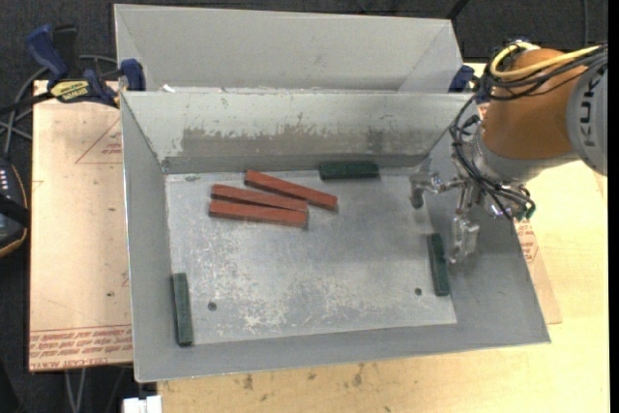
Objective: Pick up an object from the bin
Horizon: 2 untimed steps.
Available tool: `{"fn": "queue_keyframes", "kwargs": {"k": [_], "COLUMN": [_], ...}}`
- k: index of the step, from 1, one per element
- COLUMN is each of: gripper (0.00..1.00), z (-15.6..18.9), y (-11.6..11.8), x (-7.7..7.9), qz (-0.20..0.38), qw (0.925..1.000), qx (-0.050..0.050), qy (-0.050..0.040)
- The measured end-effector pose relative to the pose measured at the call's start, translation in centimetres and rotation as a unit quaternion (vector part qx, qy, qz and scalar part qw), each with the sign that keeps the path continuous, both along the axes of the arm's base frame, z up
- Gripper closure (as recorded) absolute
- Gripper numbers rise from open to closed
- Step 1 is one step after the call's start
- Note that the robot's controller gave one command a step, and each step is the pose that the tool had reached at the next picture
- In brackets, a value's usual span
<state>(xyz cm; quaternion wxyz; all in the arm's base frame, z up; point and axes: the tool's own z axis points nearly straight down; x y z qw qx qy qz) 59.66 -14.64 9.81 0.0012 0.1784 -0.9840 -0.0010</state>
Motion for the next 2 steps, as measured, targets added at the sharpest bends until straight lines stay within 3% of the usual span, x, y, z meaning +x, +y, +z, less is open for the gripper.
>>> {"fn": "queue_keyframes", "kwargs": {"k": [1,2], "gripper": [0.0,1.0], "z": [-1.27,-1.32], "y": [1.16,0.46], "x": [-3.15,-3.17], "qz": [0.348,0.348], "qw": [0.9374,0.9377], "qx": [0.007,0.001], "qy": [-0.0026,-0.0024]}}
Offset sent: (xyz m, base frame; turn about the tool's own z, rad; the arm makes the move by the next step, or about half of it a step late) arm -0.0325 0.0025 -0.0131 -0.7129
